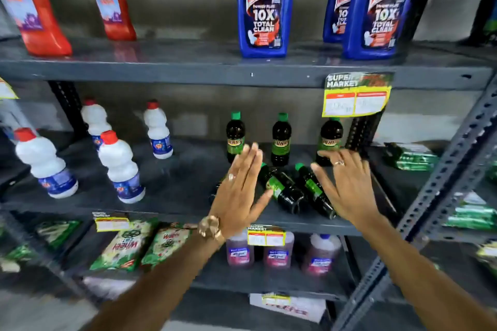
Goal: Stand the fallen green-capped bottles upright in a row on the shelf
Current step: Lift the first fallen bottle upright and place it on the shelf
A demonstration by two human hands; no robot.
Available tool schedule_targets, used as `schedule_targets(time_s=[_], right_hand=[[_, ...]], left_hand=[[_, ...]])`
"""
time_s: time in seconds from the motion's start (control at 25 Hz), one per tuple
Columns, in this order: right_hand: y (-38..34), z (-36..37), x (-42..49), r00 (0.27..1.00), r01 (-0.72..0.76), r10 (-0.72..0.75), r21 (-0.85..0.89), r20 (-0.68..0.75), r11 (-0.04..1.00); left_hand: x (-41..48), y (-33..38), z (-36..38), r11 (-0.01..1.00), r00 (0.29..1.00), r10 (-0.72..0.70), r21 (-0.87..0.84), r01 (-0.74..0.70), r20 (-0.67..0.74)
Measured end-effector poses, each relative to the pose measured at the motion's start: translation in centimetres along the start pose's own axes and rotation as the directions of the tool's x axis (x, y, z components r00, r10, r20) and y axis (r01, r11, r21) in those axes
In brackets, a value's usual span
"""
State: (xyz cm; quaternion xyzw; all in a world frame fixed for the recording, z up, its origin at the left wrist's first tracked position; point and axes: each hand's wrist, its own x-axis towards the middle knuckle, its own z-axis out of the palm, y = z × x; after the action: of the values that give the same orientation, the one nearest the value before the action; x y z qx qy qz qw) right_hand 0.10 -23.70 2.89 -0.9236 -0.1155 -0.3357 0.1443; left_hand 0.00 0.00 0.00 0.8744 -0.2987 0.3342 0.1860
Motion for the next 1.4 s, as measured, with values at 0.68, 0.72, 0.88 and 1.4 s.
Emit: schedule_targets(time_s=[0.68, 0.72, 0.88, 1.4], right_hand=[[9.3, 12.2, -0.5, 0.69, -0.719, 0.649, 0.402, 0.319, 0.566], [8.8, 12.4, -0.7, 0.717, -0.669, 0.661, 0.484, 0.222, 0.564], [8.7, 13.7, -0.8, 0.678, -0.6, 0.728, 0.648, 0.101, 0.469], [10.2, 15.1, -1.2, 0.682, -0.646, 0.723, 0.55, 0.106, 0.529]], left_hand=[[-5.6, -4.5, 14.5, 0.963, 0.917, -0.246, 0.186, 0.194, 0.313], [-5.6, -4.6, 14.6, 0.963, 0.923, -0.241, 0.19, 0.189, 0.301], [-5.9, -4.7, 14.9, 0.962, 0.936, -0.235, 0.202, 0.185, 0.263], [-5.9, -4.6, 15.3, 0.955, 0.948, -0.249, 0.216, 0.205, 0.199]])
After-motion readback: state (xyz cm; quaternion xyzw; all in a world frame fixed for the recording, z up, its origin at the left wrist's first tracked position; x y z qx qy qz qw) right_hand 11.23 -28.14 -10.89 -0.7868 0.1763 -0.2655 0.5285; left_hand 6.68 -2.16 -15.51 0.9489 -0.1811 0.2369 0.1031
